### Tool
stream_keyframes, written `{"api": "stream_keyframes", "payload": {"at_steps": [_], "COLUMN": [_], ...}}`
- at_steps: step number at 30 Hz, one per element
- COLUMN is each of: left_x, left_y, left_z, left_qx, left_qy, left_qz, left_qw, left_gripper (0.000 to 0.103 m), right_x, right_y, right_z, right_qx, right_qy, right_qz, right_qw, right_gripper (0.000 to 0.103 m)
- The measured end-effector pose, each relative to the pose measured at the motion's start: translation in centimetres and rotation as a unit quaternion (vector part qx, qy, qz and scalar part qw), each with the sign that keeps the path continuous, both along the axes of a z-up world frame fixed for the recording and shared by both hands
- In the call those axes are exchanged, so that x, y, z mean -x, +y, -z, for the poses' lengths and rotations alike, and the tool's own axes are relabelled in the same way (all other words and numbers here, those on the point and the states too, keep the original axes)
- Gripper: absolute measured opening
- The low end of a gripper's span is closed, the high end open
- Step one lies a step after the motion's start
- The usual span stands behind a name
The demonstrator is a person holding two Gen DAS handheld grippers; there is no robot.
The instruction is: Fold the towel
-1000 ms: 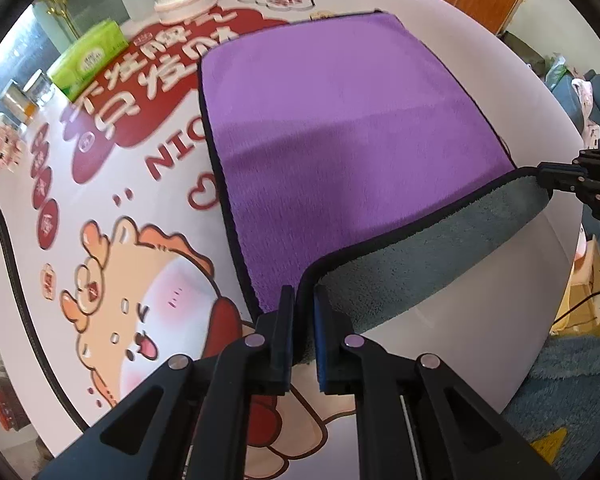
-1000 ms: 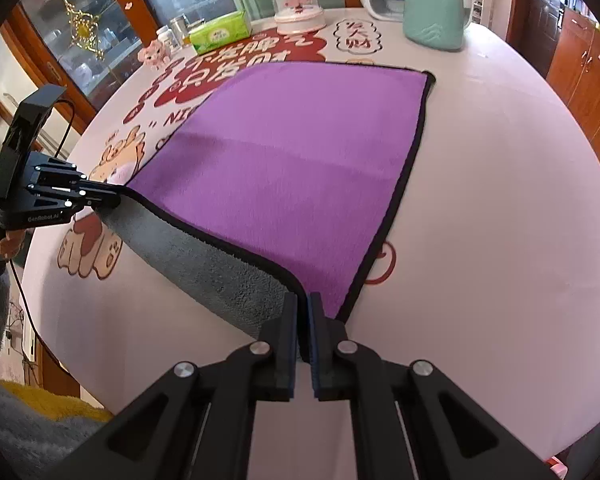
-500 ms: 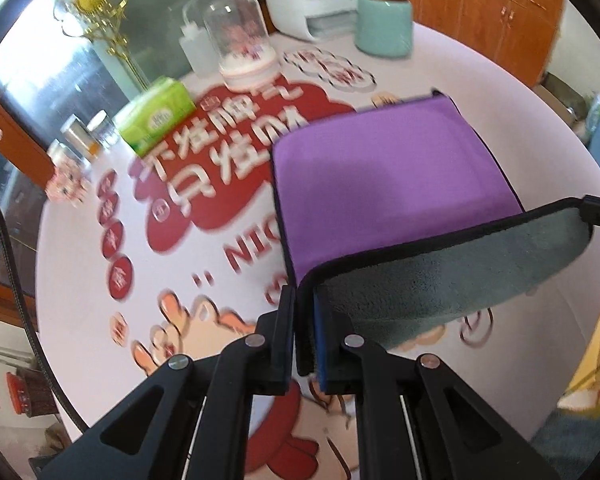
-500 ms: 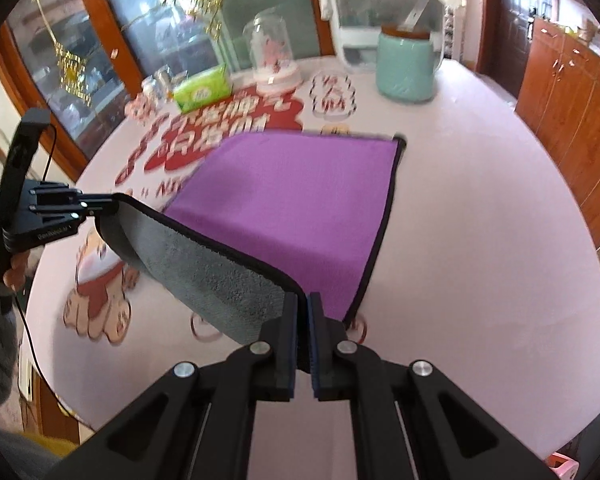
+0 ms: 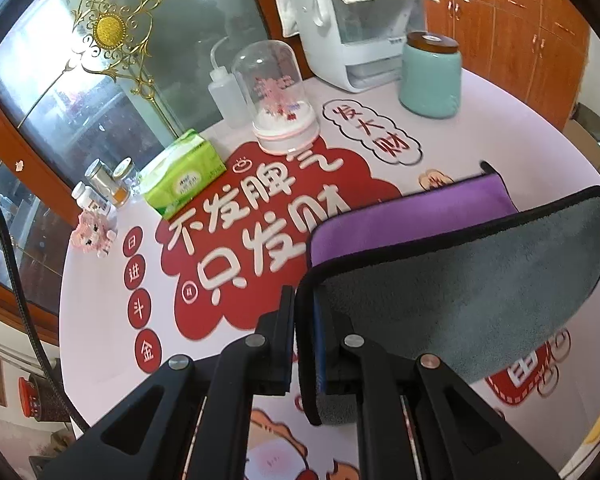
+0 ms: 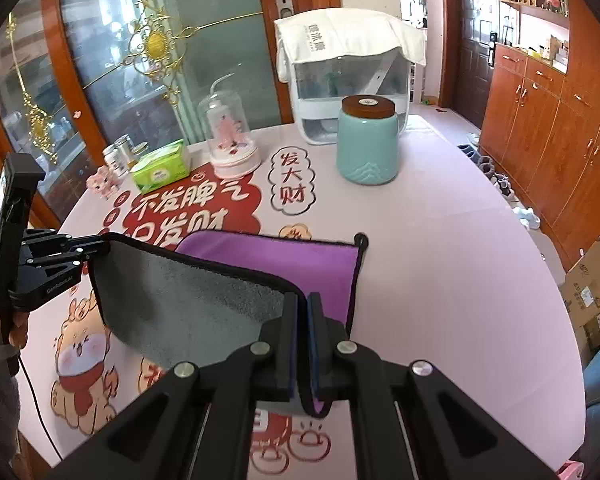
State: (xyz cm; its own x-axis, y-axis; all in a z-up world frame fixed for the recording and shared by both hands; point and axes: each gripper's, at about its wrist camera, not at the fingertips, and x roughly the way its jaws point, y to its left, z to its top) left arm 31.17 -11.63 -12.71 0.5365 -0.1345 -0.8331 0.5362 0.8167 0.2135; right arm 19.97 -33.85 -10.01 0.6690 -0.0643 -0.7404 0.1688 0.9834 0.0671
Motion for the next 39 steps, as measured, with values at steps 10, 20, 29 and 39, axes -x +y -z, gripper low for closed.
{"api": "stream_keyframes", "payload": {"at_steps": [10, 20, 29, 39], "left_x": [-4.0, -7.6, -9.8, -10.9], "left_y": [-2.2, -5.0, -6.1, -6.6], "left_z": [1.7, 5.1, 8.4, 10.1], "left_qx": [-0.003, -0.002, -0.006, -0.004], "left_qy": [-0.018, -0.014, 0.000, 0.017], "left_qz": [-0.026, -0.053, -0.078, -0.088], "left_qw": [0.9995, 0.9985, 0.9970, 0.9960], "left_gripper": [0.007, 0.007, 0.007, 0.007], "right_x": [-4.5, -8.9, -11.4, -12.5], "right_y": [-1.3, -3.3, -4.2, -4.6], "right_z": [0.6, 4.3, 7.9, 9.7], "right_qx": [0.017, 0.037, 0.045, 0.049], "right_qy": [-0.008, 0.007, 0.036, 0.049], "right_qz": [0.032, 0.074, 0.091, 0.095], "right_qw": [0.999, 0.997, 0.994, 0.993], "right_gripper": [0.005, 0.005, 0.005, 0.005]}}
